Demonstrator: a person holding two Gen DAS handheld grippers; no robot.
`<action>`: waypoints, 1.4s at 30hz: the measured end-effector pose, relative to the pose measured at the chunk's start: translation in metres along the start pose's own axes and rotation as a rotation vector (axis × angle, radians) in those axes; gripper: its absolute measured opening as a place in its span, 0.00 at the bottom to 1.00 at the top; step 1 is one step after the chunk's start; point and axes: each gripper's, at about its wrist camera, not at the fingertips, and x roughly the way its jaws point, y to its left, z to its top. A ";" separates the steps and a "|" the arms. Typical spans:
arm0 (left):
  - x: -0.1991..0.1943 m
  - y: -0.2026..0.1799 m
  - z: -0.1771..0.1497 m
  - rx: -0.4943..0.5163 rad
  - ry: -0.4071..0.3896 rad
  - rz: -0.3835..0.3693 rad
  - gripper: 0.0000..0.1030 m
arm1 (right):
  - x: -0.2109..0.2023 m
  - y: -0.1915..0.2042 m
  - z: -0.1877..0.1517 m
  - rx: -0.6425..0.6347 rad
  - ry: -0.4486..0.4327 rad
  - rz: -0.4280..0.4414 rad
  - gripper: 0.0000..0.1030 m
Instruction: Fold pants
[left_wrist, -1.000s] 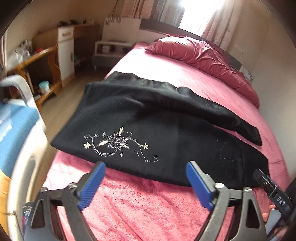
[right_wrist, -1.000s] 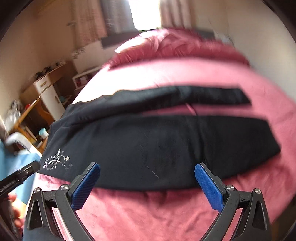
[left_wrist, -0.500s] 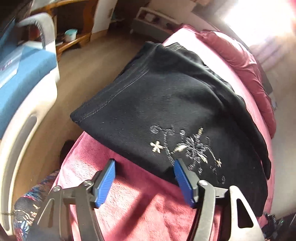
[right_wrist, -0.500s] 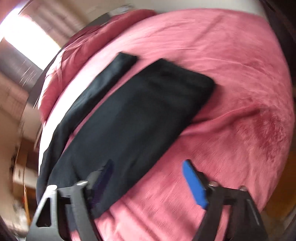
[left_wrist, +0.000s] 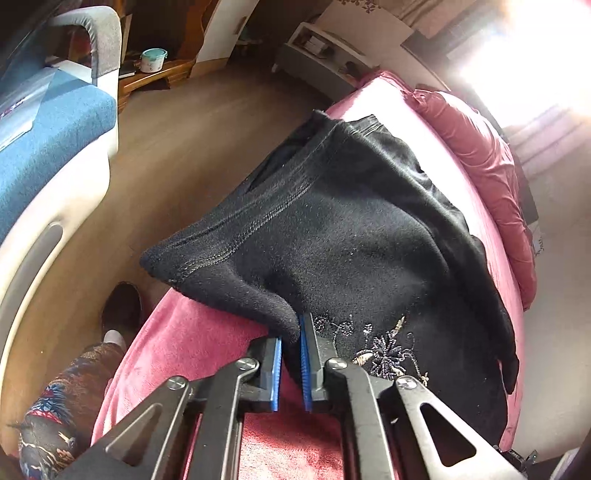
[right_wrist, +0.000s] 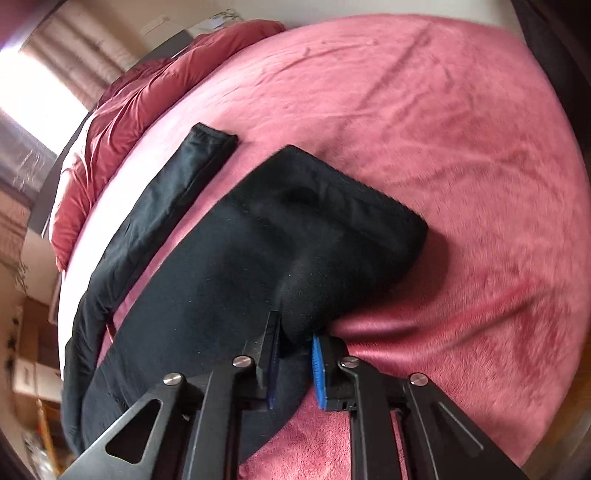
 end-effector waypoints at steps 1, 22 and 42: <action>-0.003 -0.001 0.000 0.008 -0.007 -0.004 0.07 | -0.004 0.002 0.001 -0.012 -0.009 0.000 0.14; -0.084 0.003 -0.057 0.103 0.007 -0.038 0.06 | -0.078 -0.040 -0.004 -0.089 -0.099 -0.083 0.12; -0.123 0.017 0.001 0.131 -0.052 0.115 0.27 | -0.114 -0.012 -0.036 -0.276 -0.204 -0.227 0.64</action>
